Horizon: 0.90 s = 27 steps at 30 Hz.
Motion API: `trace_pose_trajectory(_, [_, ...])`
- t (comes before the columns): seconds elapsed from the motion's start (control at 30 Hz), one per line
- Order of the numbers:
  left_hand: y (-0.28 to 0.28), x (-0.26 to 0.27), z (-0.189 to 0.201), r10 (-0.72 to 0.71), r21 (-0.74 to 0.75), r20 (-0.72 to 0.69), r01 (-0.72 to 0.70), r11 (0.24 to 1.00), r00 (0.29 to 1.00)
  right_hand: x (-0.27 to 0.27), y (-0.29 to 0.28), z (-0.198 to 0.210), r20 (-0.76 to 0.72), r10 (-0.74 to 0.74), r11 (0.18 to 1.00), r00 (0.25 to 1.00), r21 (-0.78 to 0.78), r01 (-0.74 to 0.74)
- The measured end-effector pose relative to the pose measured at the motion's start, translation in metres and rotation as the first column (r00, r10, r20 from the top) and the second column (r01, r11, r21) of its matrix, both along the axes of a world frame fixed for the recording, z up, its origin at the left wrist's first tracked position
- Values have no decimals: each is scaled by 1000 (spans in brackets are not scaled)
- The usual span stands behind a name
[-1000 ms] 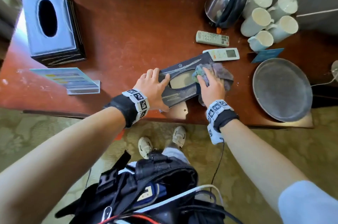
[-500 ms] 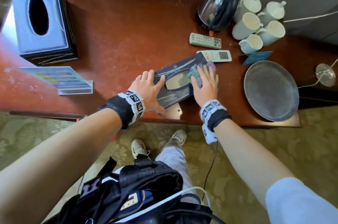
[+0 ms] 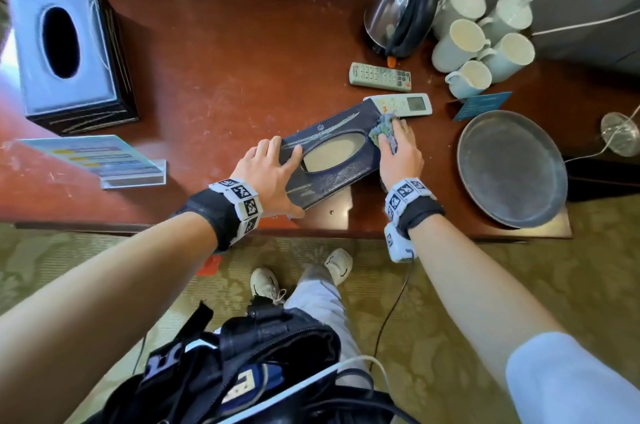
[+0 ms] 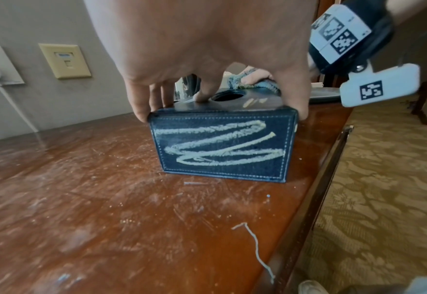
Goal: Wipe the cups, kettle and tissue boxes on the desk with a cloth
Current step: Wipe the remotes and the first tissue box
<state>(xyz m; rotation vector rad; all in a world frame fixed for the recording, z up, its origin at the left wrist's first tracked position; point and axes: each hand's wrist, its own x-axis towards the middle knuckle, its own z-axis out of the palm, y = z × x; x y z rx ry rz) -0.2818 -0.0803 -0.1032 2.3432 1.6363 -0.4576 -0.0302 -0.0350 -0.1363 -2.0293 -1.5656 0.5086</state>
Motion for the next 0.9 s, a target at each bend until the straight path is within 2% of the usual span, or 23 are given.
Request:
trace_pose_trajectory(0.07, [-1,-2,0,12,-14,29,-12,1000,999,-15,-17,-4,29,43,996,999,81,-45])
trace_pose_trajectory(0.13, [-2,-6,-2,30,-28,69,-28,999,997,-37,-48,-10,74,160,974,984,149,-170])
trace_pose_trajectory(0.2, [-3,-12,-6,54,-40,126,-49,998,991,-59,-78,-16,118,336,911,934,212,-355])
trace_pose_trajectory(0.3, [-3,-16,-7,68,-38,176,-63,997,982,-71,-96,-22,156,531,816,833,169,-552])
trace_pose_trajectory(0.33, [-4,-16,-7,70,-34,186,-64,997,980,-65,-90,-23,198,544,804,815,155,-574])
trace_pose_trajectory(0.4, [-4,-14,-7,74,-20,206,-72,997,976,-47,-69,-22,252,473,848,844,129,-514])
trace_pose_trajectory(0.5, [-7,-18,-15,70,-4,225,-71,997,972,-20,-31,-13,198,271,961,942,1,-276])
trace_pose_trajectory(0.6, [-16,-23,-25,119,60,230,-137,989,966,-18,-17,-10,155,196,979,968,27,-202])
trace_pose_trajectory(0.63, [-19,-23,-28,160,60,245,-179,982,956,-23,-21,-10,134,208,976,969,44,-215])
trace_pose_trajectory(0.7, [-23,-22,-29,215,29,290,-233,972,933,-43,-45,-12,108,325,940,940,73,-333])
trace_pose_trajectory(0.8, [-22,-23,-27,216,-18,357,-224,974,909,-80,-88,-13,84,577,806,813,105,-583])
trace_pose_trajectory(0.9, [-20,-31,-25,181,-15,380,-190,982,907,-92,-98,-14,110,667,736,737,49,-675])
